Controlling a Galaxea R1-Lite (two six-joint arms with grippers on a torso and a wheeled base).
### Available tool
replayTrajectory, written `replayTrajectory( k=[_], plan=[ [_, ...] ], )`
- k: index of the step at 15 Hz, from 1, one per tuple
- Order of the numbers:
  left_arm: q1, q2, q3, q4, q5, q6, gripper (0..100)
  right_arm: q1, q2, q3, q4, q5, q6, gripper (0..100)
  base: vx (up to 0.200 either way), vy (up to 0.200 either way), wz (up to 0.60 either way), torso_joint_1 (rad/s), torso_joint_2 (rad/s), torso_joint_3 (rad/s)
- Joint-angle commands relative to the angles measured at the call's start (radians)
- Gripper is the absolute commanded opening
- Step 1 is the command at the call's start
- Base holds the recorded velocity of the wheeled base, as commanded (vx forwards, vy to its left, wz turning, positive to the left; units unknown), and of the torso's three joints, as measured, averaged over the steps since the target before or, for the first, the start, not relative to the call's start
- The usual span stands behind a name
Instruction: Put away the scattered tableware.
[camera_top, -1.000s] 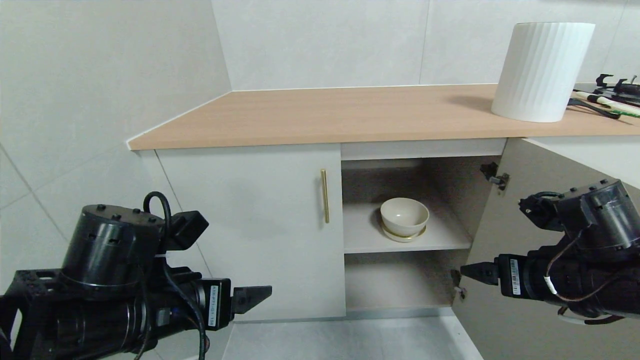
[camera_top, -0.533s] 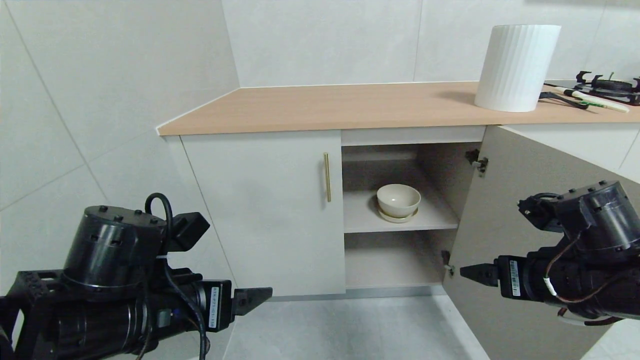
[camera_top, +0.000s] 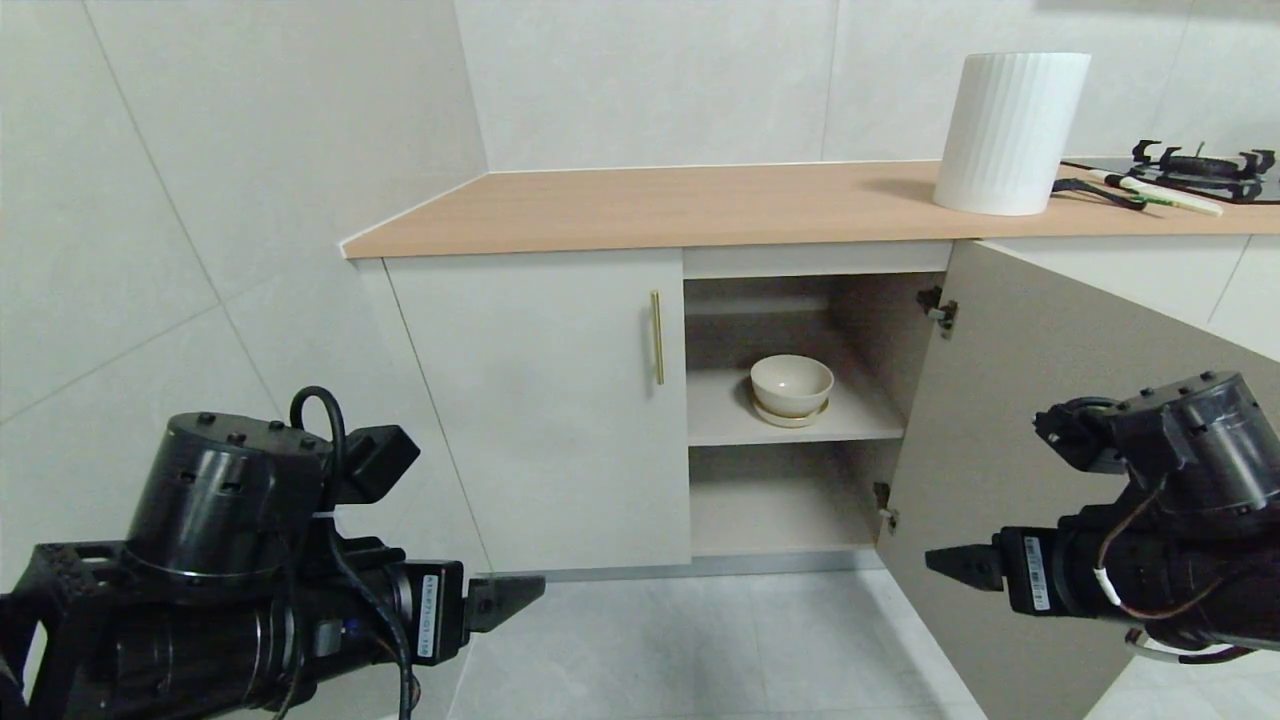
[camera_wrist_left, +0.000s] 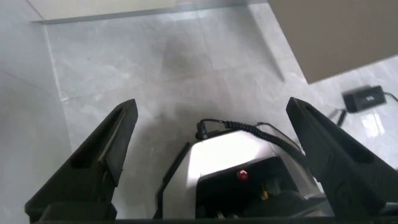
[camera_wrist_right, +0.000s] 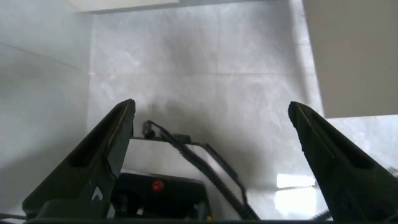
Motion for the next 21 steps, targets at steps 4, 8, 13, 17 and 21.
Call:
replayTrajectory(
  k=[4, 8, 13, 17, 21],
  plan=[
    [0.000, 0.004, 0.000, 0.000, 0.001, -0.001, 100, 0.000, -0.080, 0.002, 0.088, 0.000, -0.059, 100, 0.000, 0.000, 0.00, 0.000, 0.00, 0.000],
    [0.000, 0.007, 0.000, 0.000, 0.001, 0.001, 100, 0.000, -0.120, 0.001, 0.185, 0.000, -0.121, 100, 0.000, -0.200, 0.00, 0.002, 0.00, 0.001],
    [0.000, 0.007, 0.000, 0.000, 0.001, 0.001, 100, -0.004, -0.191, -0.001, 0.376, 0.000, -0.239, 100, 0.000, -0.200, 0.00, 0.002, 0.00, 0.000],
    [0.000, 0.007, 0.001, 0.000, 0.001, 0.001, 100, -0.032, -0.189, -0.001, 0.406, -0.004, -0.259, 100, 0.000, -0.200, 0.00, 0.001, 0.00, 0.001],
    [0.000, 0.005, 0.009, 0.000, 0.001, 0.018, 100, -0.162, -0.183, -0.009, 0.406, -0.003, -0.328, 100, 0.000, -0.050, 0.00, 0.001, 0.00, 0.001]
  ],
)
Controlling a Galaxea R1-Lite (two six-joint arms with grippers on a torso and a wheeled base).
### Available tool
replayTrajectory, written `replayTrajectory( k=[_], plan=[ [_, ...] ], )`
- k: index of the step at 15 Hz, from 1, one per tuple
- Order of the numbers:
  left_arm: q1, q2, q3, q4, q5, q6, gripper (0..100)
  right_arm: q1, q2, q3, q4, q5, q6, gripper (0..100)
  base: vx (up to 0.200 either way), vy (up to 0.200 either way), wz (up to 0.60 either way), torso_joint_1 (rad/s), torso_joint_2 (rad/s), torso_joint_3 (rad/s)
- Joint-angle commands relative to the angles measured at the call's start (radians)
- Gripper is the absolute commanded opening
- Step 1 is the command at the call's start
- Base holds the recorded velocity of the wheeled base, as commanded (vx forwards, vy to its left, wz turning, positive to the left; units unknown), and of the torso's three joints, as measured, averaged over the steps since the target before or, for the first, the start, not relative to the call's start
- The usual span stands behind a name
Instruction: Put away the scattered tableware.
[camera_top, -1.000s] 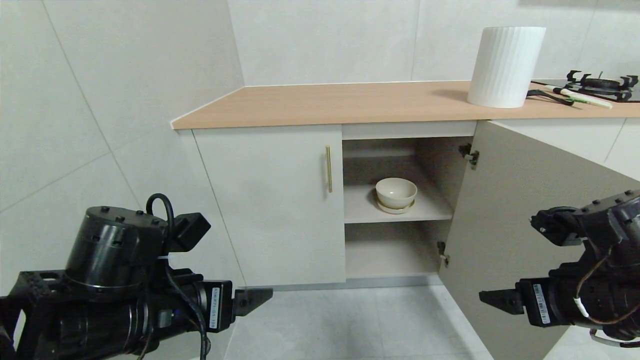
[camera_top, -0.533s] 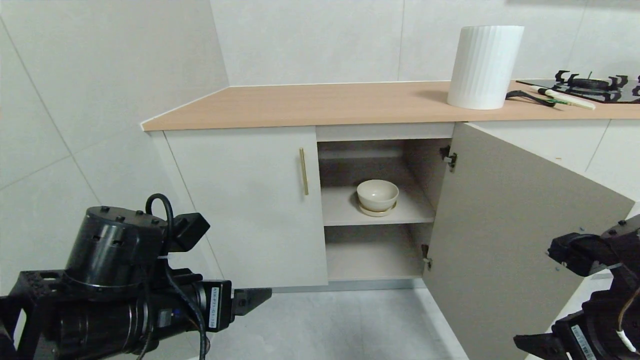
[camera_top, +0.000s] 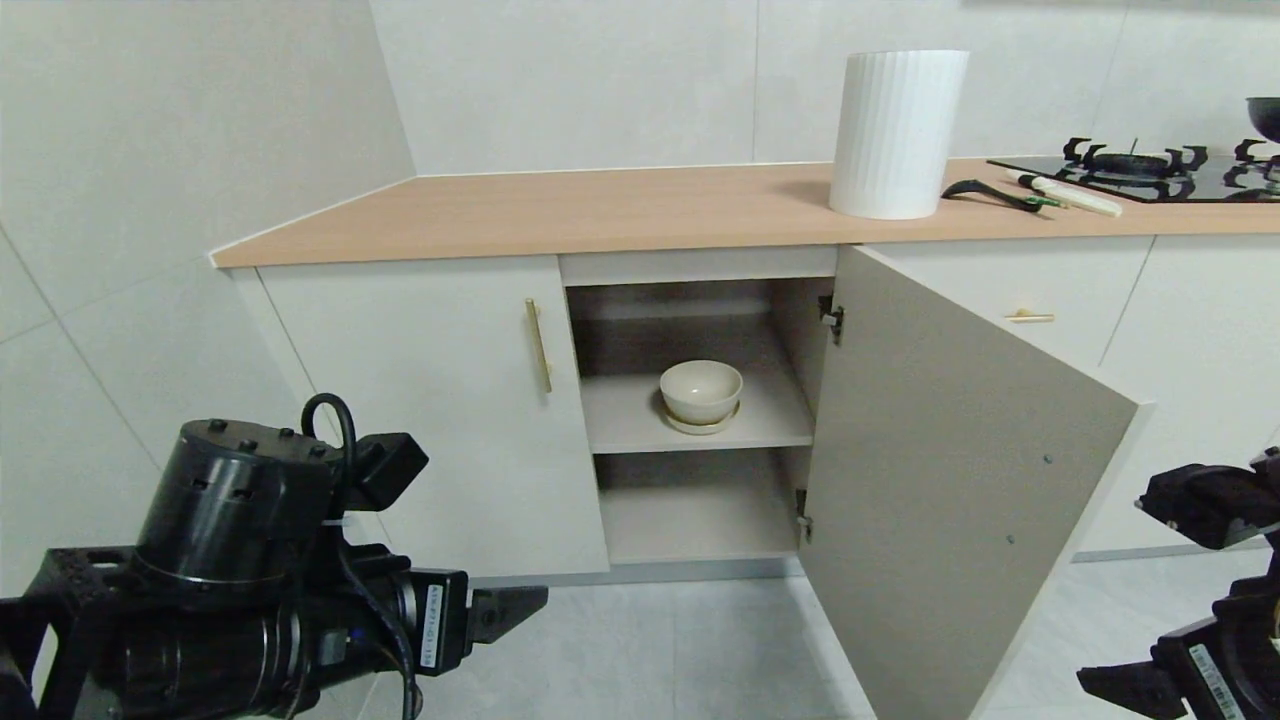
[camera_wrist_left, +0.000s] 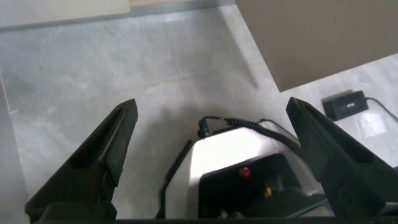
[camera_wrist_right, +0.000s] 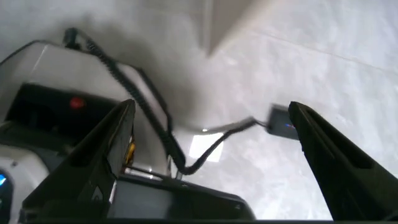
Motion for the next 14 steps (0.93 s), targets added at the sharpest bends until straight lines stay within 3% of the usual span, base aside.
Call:
replayTrajectory(
  k=[1, 2, 5, 8, 14],
  plan=[
    [0.001, 0.000, 0.001, -0.001, 0.001, -0.002, 100, -0.083, 0.012, -0.016, -0.001, 0.002, -0.028, 100, 0.000, 0.000, 0.00, 0.000, 0.00, 0.000],
    [0.001, 0.000, 0.001, -0.001, 0.001, -0.002, 100, -0.159, 0.032, -0.036, -0.009, 0.002, -0.037, 100, 0.000, 0.000, 0.00, 0.000, 0.00, 0.000],
    [0.001, 0.000, 0.001, -0.001, 0.001, -0.002, 100, -0.271, 0.078, -0.076, -0.019, 0.008, -0.037, 100, 0.000, 0.000, 0.00, 0.000, 0.00, 0.000],
    [0.001, 0.001, 0.001, -0.001, 0.001, -0.002, 100, -0.344, 0.110, -0.084, -0.092, 0.012, -0.037, 100, 0.000, 0.000, 0.00, 0.000, 0.00, 0.000],
    [0.001, 0.001, 0.001, -0.001, -0.001, -0.002, 100, -0.449, 0.277, -0.084, -0.366, 0.005, 0.006, 100, 0.000, 0.000, 0.00, 0.000, 0.00, 0.000]
  ],
)
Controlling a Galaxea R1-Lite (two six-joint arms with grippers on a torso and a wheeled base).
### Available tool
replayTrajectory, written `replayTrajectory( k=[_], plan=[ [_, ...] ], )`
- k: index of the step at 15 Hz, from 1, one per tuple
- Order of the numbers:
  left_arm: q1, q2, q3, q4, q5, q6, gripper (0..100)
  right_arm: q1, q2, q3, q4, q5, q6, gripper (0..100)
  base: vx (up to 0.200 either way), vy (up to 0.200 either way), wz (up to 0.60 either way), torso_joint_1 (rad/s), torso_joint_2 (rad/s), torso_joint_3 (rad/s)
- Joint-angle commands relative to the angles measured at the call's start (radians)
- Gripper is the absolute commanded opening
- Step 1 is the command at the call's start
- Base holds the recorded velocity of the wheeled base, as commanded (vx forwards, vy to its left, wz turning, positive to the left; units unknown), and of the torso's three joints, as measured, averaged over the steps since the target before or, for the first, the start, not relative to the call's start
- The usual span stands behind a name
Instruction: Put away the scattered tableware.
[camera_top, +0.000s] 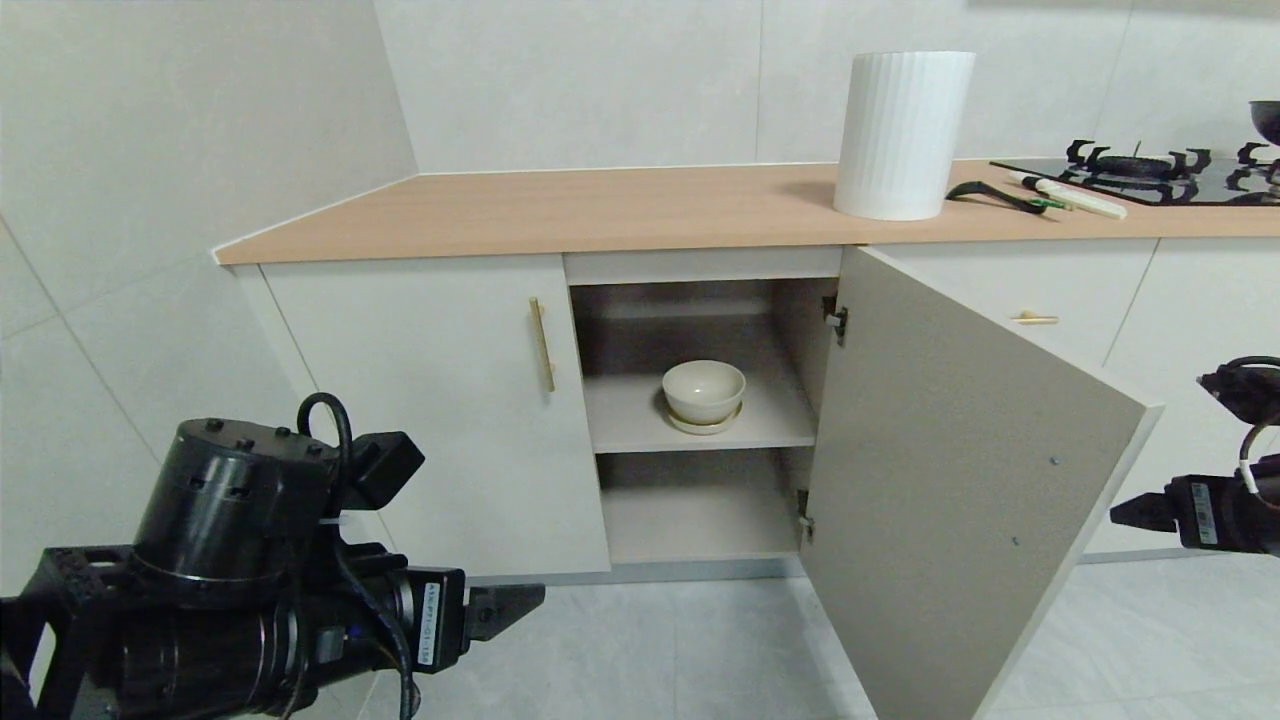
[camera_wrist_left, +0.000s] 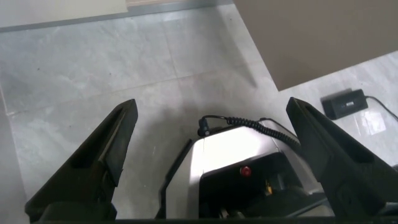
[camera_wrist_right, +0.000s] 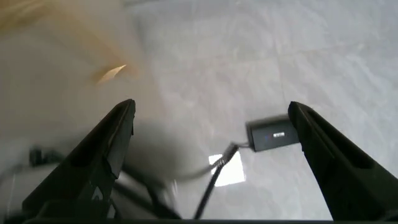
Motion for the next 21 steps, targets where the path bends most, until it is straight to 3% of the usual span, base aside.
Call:
replayTrajectory(
  k=[1, 4, 11, 16, 21],
  plan=[
    [0.000, 0.001, 0.000, 0.000, 0.000, 0.000, 100, -0.025, 0.090, 0.000, -0.071, -0.002, 0.040, 100, 0.000, 0.000, 0.00, 0.000, 0.00, 0.000],
    [0.000, 0.001, 0.000, 0.000, 0.000, 0.000, 100, -0.026, 0.131, 0.002, -0.173, -0.002, 0.097, 100, 0.000, 0.000, 0.00, 0.000, 0.00, 0.000],
    [0.000, 0.000, -0.002, 0.000, 0.000, -0.002, 100, 0.034, 0.136, 0.010, -0.177, 0.001, 0.140, 100, 0.000, 0.000, 0.00, 0.000, 0.00, 0.000],
    [0.000, 0.000, -0.002, -0.002, 0.000, -0.002, 100, 0.149, 0.140, 0.019, -0.177, 0.001, 0.200, 100, 0.000, 0.000, 0.00, 0.000, 0.00, 0.000],
    [0.000, -0.005, -0.002, 0.000, 0.000, -0.002, 100, 0.319, 0.197, 0.023, -0.225, -0.002, 0.258, 100, 0.000, 0.000, 0.00, 0.000, 0.00, 0.000]
  ],
)
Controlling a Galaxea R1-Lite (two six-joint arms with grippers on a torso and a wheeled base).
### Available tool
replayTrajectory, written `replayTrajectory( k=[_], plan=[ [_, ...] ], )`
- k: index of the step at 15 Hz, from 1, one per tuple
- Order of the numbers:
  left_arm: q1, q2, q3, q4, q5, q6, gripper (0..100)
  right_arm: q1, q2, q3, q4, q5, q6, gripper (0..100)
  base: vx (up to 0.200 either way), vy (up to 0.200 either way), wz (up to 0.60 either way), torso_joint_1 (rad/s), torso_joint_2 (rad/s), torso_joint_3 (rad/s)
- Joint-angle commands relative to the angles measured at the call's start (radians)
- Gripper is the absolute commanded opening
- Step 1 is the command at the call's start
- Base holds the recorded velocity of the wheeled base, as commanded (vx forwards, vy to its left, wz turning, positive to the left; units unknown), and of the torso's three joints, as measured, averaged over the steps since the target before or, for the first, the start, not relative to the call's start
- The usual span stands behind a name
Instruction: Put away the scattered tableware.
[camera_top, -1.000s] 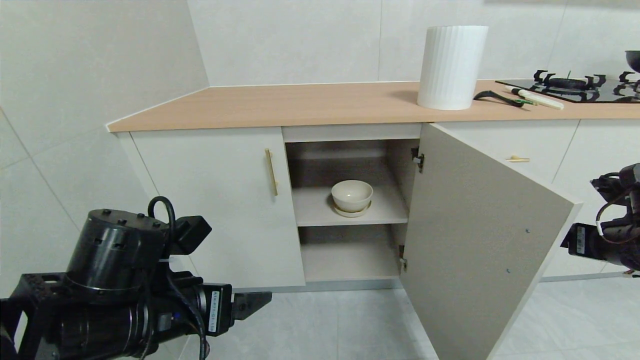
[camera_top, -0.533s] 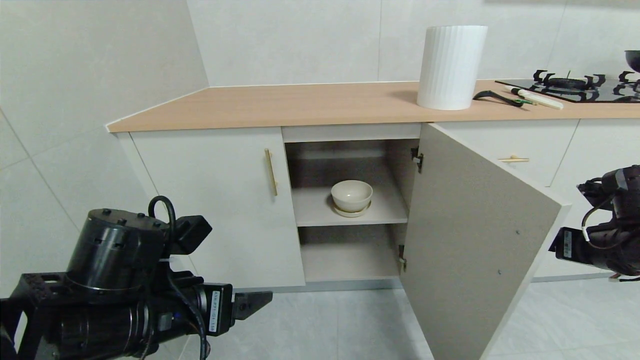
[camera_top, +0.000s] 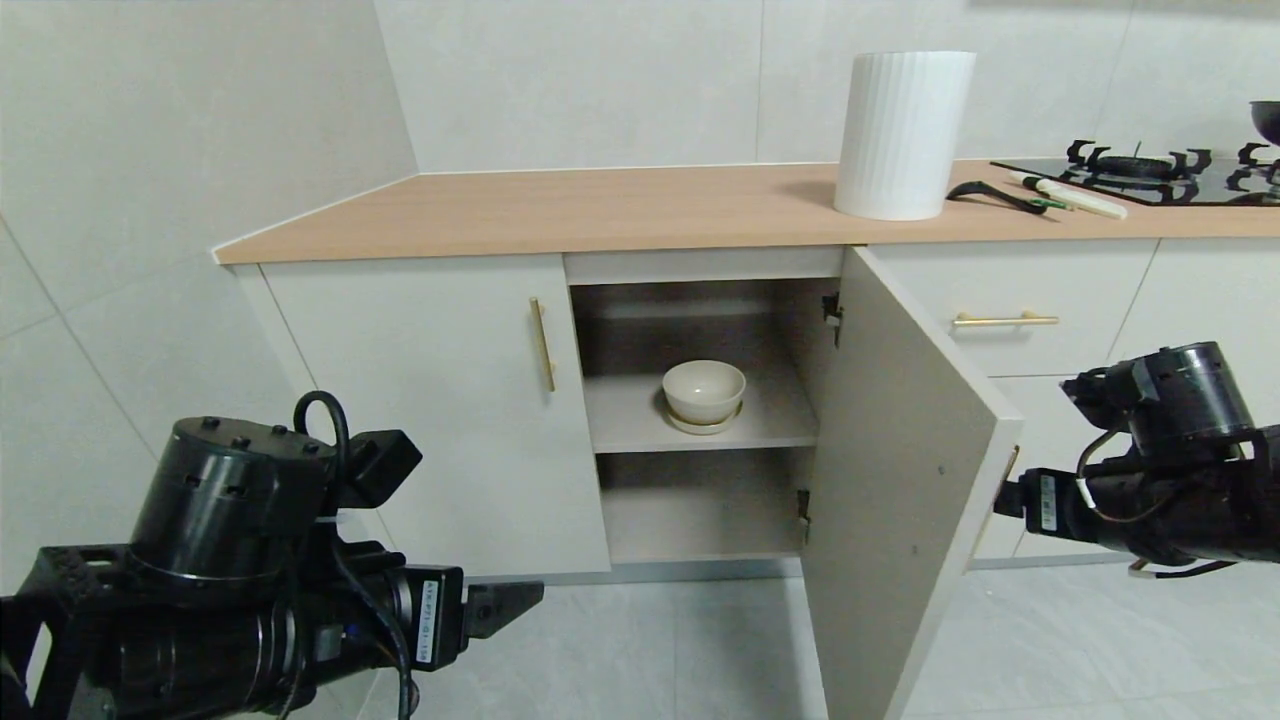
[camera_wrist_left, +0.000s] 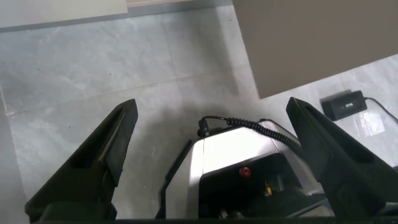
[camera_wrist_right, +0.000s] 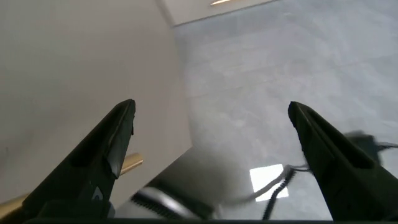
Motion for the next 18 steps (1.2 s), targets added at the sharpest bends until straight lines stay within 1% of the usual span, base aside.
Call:
replayTrajectory(
  k=[1, 3, 5, 6, 7, 9, 13, 15, 18],
  plan=[
    [0.000, -0.001, 0.000, 0.000, 0.001, 0.000, 100, 0.075, 0.048, 0.000, -0.035, -0.001, 0.002, 100, 0.000, 0.000, 0.00, 0.000, 0.00, 0.000],
    [0.000, -0.006, 0.000, 0.000, 0.002, 0.000, 100, 0.114, 0.091, -0.008, -0.075, -0.003, 0.001, 100, 0.000, 0.000, 0.00, 0.000, 0.00, 0.000],
    [0.000, -0.014, 0.000, 0.000, 0.002, 0.000, 100, 0.171, 0.155, -0.019, -0.188, -0.009, -0.008, 100, 0.000, 0.000, 0.00, 0.000, 0.00, 0.000],
    [0.000, -0.015, -0.002, 0.000, 0.004, 0.000, 100, 0.190, 0.189, -0.042, -0.218, -0.009, -0.010, 100, 0.000, 0.000, 0.00, 0.000, 0.00, 0.000],
    [0.000, -0.015, -0.002, 0.000, 0.004, 0.000, 100, 0.194, 0.201, -0.055, -0.219, -0.009, -0.010, 100, 0.000, 0.000, 0.00, 0.000, 0.00, 0.000],
    [0.000, -0.015, -0.003, 0.000, 0.004, 0.000, 100, 0.233, 0.264, -0.141, -0.219, 0.000, -0.016, 100, 0.000, 0.000, 0.00, 0.000, 0.00, 0.000],
    [0.001, -0.018, -0.006, 0.000, 0.013, 0.000, 100, 0.295, 0.333, -0.259, -0.216, 0.004, -0.040, 100, 0.000, 0.000, 0.00, 0.000, 0.00, 0.000],
    [0.000, -0.017, -0.008, -0.002, 0.033, 0.000, 100, 0.300, 0.370, -0.296, -0.222, 0.005, -0.083, 100, 0.000, 0.000, 0.00, 0.000, 0.00, 0.000],
    [0.000, -0.017, -0.008, -0.002, 0.034, 0.001, 100, 0.298, 0.428, -0.342, -0.236, 0.005, -0.082, 100, 0.000, 0.000, 0.00, 0.000, 0.00, 0.000]
  ],
)
